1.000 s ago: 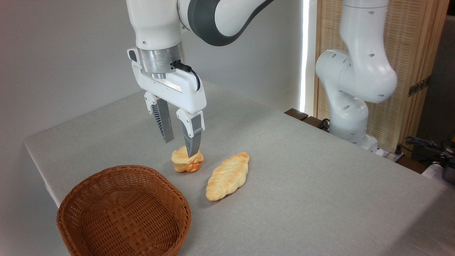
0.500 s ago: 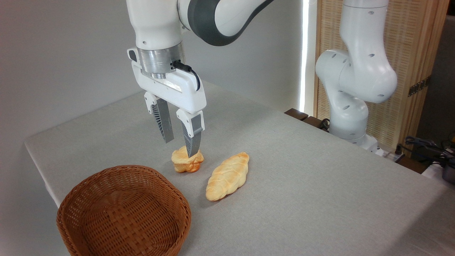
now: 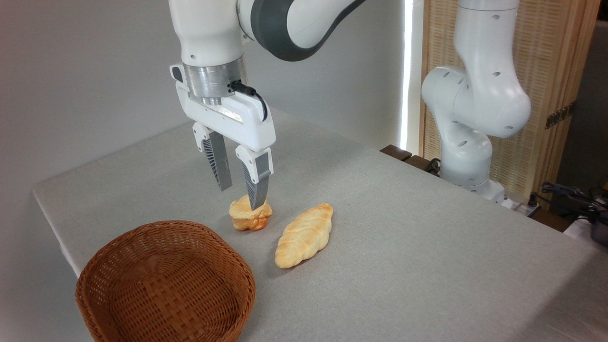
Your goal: Put bread into the basket
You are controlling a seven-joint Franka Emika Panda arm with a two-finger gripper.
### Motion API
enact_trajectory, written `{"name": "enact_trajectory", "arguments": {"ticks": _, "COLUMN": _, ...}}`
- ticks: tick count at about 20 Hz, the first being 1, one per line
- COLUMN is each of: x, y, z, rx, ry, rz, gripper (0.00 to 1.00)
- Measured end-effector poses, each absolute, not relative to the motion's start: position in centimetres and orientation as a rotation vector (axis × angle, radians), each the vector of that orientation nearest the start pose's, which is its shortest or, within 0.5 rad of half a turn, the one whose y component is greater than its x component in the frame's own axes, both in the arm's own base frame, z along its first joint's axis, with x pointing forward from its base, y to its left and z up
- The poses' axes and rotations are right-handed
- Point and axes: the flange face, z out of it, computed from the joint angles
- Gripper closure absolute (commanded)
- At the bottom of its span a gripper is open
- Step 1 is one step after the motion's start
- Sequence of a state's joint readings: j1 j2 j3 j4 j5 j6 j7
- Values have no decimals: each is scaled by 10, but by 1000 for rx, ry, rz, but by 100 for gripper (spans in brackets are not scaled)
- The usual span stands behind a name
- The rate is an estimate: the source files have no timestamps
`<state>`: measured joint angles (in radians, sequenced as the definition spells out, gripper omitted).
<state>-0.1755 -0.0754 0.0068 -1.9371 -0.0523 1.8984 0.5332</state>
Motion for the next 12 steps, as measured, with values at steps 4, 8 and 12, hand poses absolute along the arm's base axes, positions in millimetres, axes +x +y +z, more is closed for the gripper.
{"name": "enact_trajectory", "arguments": {"ticks": 4, "x": 534, "y": -95, "z": 518, "rx": -2997, "ry": 1076, "rz": -67, "gripper": 0}}
{"name": "enact_trajectory", "arguments": {"ticks": 8, "x": 533, "y": -104, "z": 508, "rx": -2991, "ry": 1101, "rz": -37, "gripper": 0}}
{"name": "enact_trajectory", "arguments": {"ticks": 12, "x": 528, "y": -123, "z": 491, "rx": -2976, "ry": 1155, "rz": 16, "gripper": 0}}
